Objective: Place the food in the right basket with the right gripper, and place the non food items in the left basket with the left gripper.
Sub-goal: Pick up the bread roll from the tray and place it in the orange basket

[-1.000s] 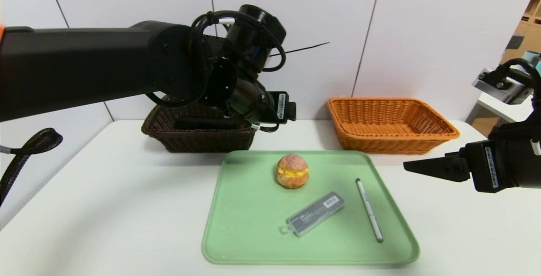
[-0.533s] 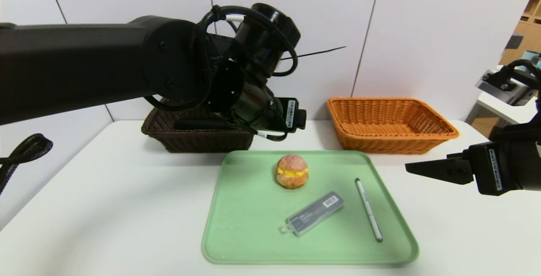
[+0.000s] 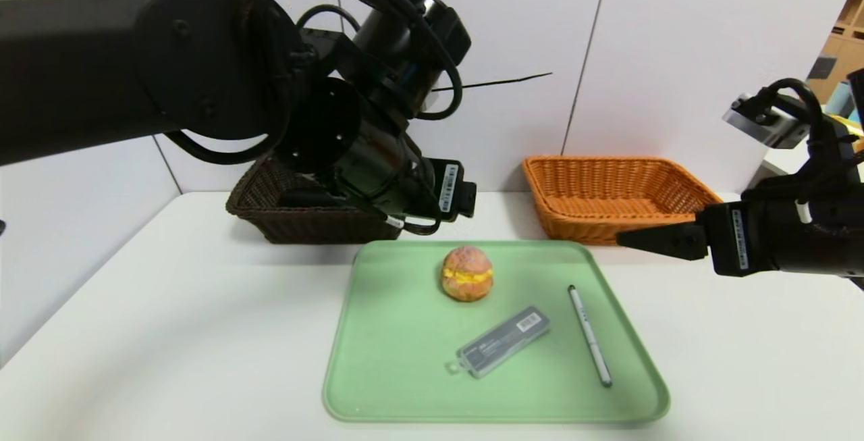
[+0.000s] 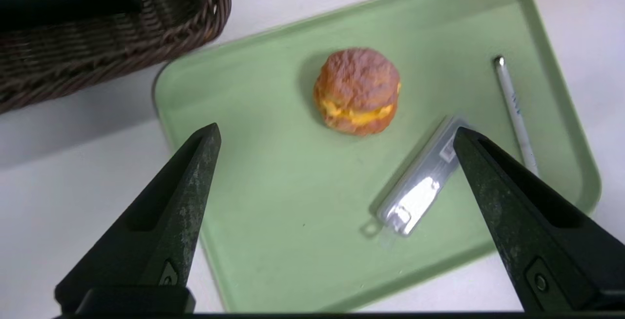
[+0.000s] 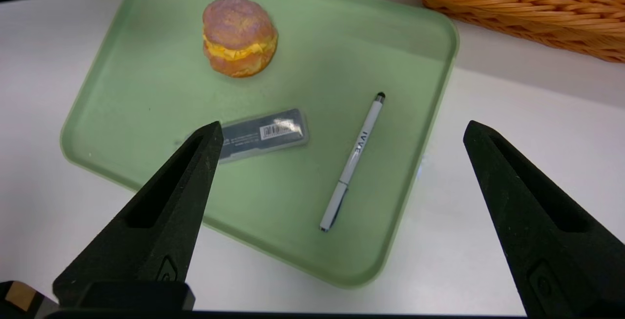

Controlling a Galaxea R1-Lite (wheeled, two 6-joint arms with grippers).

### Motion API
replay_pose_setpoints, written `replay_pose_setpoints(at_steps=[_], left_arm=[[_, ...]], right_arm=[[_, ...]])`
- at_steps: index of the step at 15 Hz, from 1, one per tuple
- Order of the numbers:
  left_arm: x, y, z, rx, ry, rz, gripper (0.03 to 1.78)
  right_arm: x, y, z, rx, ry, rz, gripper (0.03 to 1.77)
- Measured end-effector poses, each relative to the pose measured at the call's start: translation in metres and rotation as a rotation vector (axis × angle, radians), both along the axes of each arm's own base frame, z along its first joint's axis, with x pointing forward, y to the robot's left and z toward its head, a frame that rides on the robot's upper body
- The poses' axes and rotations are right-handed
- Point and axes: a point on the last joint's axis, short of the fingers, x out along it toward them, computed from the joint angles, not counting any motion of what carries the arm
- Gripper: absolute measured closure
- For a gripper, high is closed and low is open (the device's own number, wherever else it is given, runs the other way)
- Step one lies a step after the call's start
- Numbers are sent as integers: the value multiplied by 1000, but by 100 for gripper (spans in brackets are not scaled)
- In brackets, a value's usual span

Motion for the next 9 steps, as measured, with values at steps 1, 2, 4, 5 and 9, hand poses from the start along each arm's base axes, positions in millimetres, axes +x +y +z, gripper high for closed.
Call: replay_pose_setpoints(at_steps=[1,2,4,5,9], left_arm=[[-9,5,3,17,14,-12,12],[-18,10,6,40,25,-31,12],[-35,22,11,88,27,-78,12],[-42,29,11,112,23,-102,12],[-67,55,9,181,19,-161,12]], right_arm=[[4,4,-2,-2,12,9,10],[8,8,-4,-5,21,18,10],[16,19,-9,-15,43,49,10],[21,27,-10,-19,50,69,10],[41,62,-14,-34,63,149,10]])
